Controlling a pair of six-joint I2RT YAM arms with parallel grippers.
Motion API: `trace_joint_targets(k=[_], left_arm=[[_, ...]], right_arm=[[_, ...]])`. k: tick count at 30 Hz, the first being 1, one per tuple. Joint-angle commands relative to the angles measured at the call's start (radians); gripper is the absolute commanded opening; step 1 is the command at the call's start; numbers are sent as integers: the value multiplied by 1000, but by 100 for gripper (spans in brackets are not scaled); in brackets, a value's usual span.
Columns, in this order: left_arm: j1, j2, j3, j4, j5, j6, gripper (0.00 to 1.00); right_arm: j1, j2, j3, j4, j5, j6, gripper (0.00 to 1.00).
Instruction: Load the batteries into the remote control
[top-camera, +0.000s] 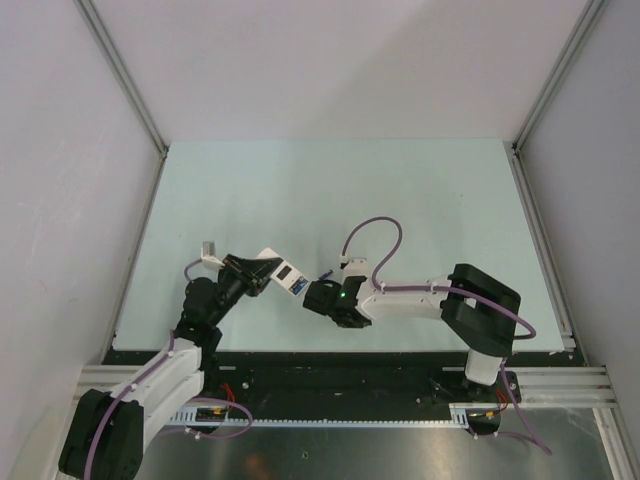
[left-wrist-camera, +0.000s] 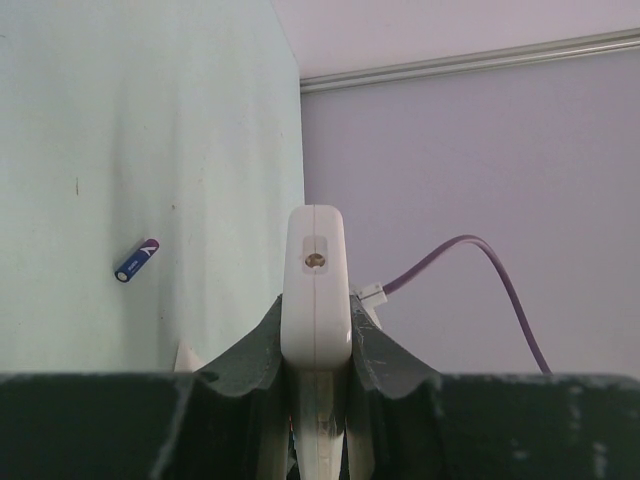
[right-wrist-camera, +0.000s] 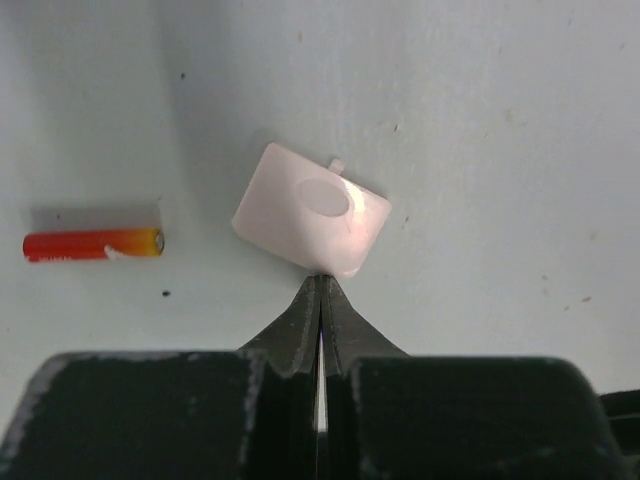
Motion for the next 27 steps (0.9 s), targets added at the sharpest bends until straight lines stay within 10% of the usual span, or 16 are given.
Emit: trace_joint_targets(k=[1, 14, 21, 27], left_arm=[[6, 2, -102, 19, -1, 17, 0], [6, 51, -79, 11, -36, 33, 0], [6, 64, -70, 10, -33, 39, 0], [6, 48, -81, 5, -27, 40, 0]], right_arm=[[-48, -24, -37, 41, 36, -67, 0], [-206, -60, -58, 117, 25, -259, 0], [-156, -218, -57, 144, -17, -337, 76], [-142, -138, -22, 169, -102, -391, 85]])
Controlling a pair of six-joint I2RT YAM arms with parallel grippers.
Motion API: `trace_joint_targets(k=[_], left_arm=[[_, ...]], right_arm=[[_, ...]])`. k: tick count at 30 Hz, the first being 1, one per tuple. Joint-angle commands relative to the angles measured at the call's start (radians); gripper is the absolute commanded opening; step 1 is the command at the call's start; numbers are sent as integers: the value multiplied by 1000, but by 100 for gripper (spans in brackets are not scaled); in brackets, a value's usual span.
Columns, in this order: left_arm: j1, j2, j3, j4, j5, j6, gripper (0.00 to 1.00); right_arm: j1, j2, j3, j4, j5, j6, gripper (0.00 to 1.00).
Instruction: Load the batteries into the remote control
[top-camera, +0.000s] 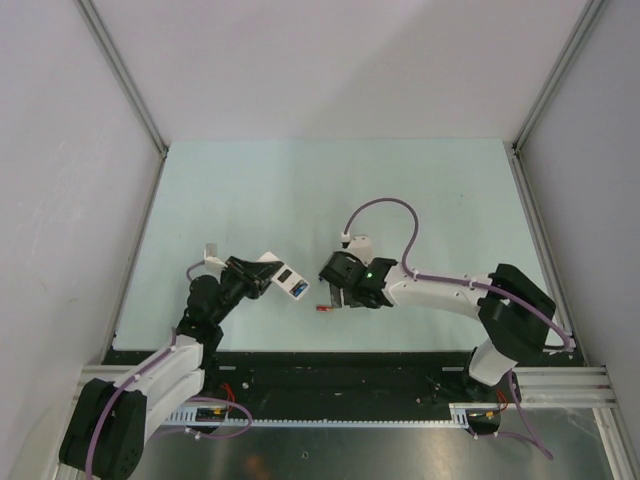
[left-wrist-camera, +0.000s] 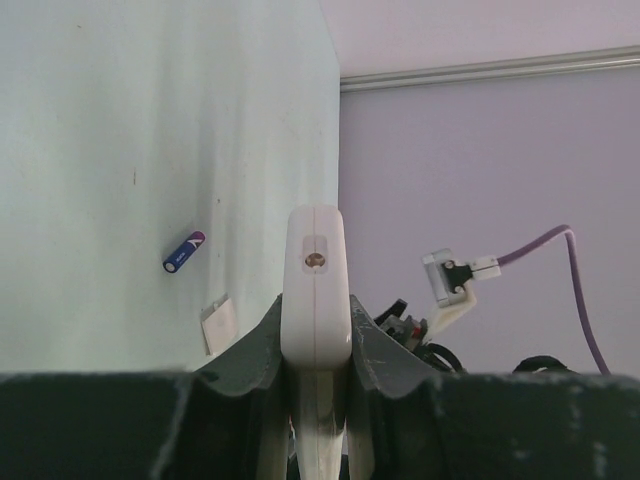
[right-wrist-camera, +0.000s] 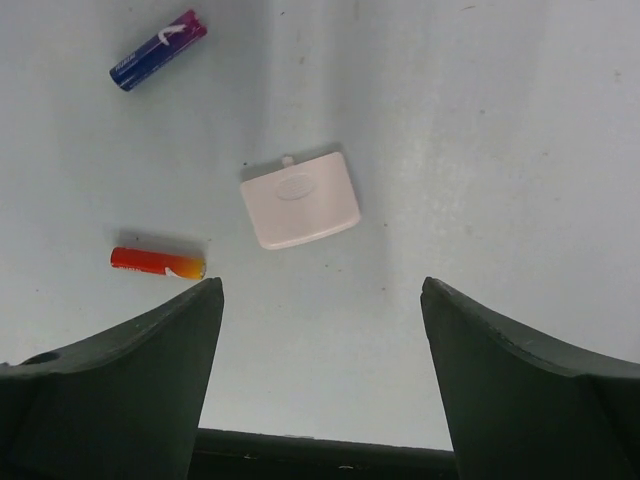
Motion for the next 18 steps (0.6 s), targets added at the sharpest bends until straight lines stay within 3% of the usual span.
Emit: trace_joint_targets(k=[1, 18], left_arm=[[6, -24, -85, 31, -7, 14, 0], [6, -35, -81, 11, -14, 15, 0]], right_arm=[[8, 54, 35, 34, -56, -61, 86], [-84, 149, 67, 92, -167, -282, 80]])
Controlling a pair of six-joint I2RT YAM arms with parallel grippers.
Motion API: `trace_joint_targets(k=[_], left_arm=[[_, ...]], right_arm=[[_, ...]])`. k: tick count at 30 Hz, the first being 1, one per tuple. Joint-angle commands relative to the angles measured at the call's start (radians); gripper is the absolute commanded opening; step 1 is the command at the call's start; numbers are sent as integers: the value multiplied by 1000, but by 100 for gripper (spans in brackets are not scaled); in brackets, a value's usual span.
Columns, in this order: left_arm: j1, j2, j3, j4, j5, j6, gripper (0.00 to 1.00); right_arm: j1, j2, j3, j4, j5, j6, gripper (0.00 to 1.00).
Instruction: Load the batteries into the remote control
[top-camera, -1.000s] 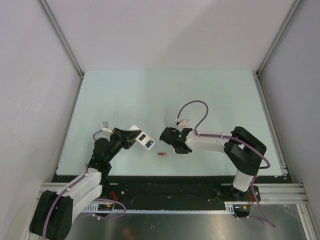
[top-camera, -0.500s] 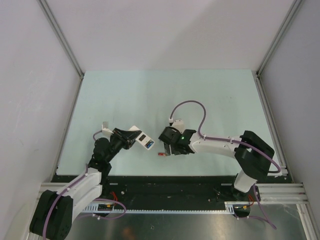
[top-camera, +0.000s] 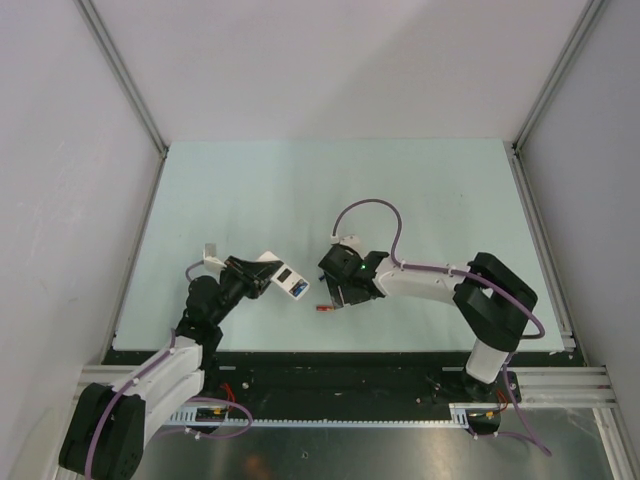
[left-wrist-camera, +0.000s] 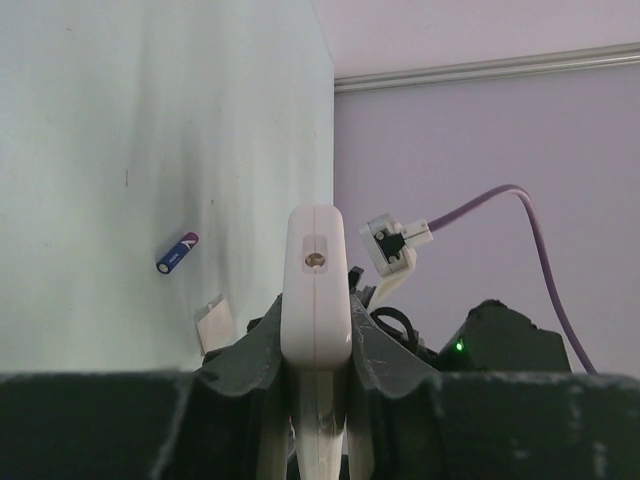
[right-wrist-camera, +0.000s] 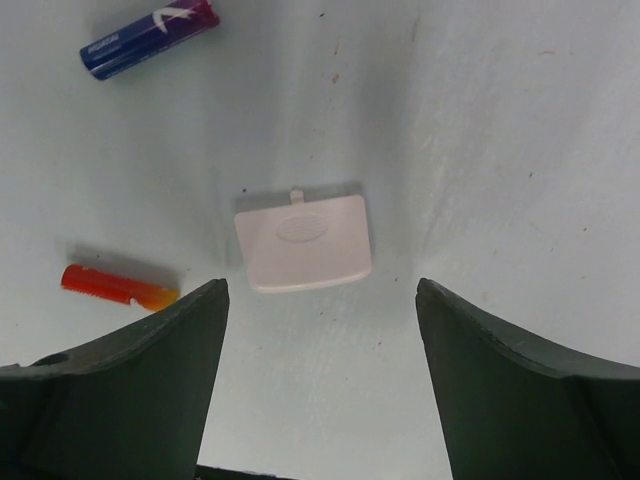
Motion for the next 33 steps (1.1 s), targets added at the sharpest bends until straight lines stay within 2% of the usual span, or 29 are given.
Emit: trace_joint_targets(k=[1, 12, 20, 33], left_arm=[[6, -8, -81, 22, -17, 15, 0], [6, 6, -66, 19, -14, 26, 0], [6, 10, -64, 17, -13, 28, 0], [6, 18, -61, 17, -7, 26, 0]], right_arm=[[-33, 34, 45, 8, -44, -71, 79], [-30, 98, 103, -13, -90, -138, 75], [-28, 137, 124, -70, -62, -100, 70], [1, 134, 124, -120, -53, -97, 73]])
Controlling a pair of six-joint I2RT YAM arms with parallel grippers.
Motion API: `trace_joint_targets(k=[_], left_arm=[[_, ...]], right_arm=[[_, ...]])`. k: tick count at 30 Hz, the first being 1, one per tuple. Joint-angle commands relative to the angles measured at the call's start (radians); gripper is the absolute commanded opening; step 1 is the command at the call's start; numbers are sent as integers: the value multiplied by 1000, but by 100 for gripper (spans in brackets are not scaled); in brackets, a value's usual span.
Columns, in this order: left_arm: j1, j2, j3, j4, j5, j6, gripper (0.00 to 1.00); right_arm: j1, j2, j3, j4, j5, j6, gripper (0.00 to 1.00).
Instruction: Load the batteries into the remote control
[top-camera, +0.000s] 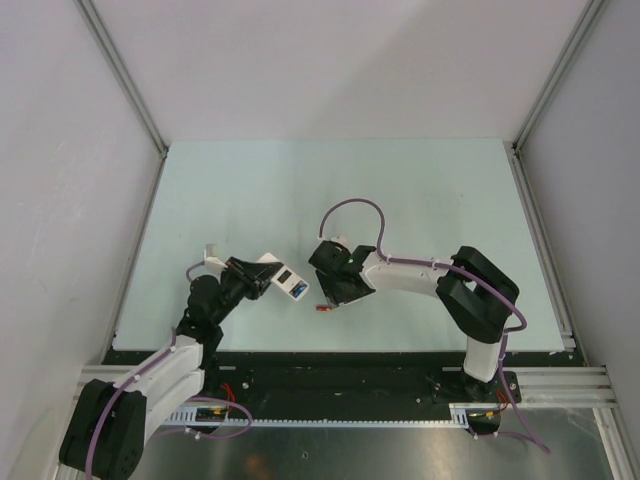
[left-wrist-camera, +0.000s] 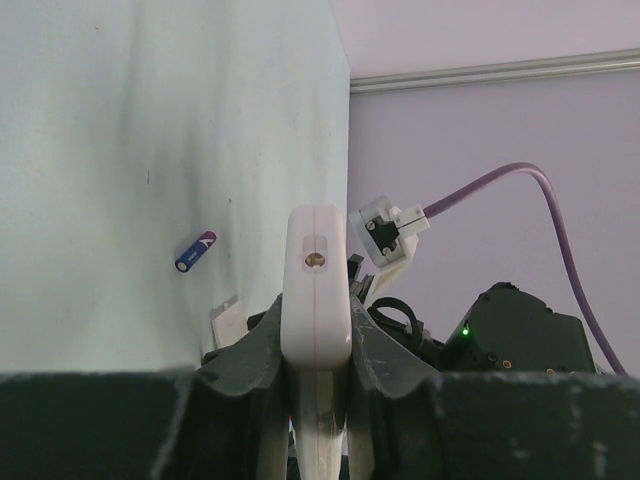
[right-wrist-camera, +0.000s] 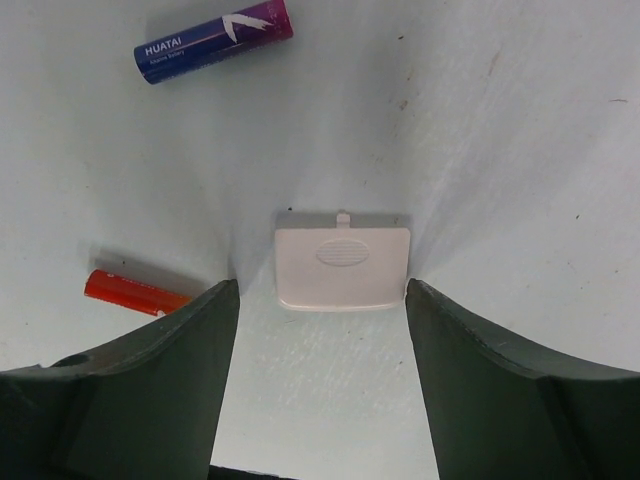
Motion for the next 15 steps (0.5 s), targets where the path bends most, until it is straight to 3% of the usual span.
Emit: trace_joint_targets(k=[1, 10, 15], left_arm=[[7, -6, -59, 29, 0, 15, 0], [7, -8, -64, 29, 0, 14, 0], [6, -5, -62, 29, -3, 14, 0]], right_arm=[[9, 22, 10, -67, 13, 7, 73], [-11, 25, -5, -61, -16, 40, 70], [-14, 25, -13, -67, -7, 73, 73]])
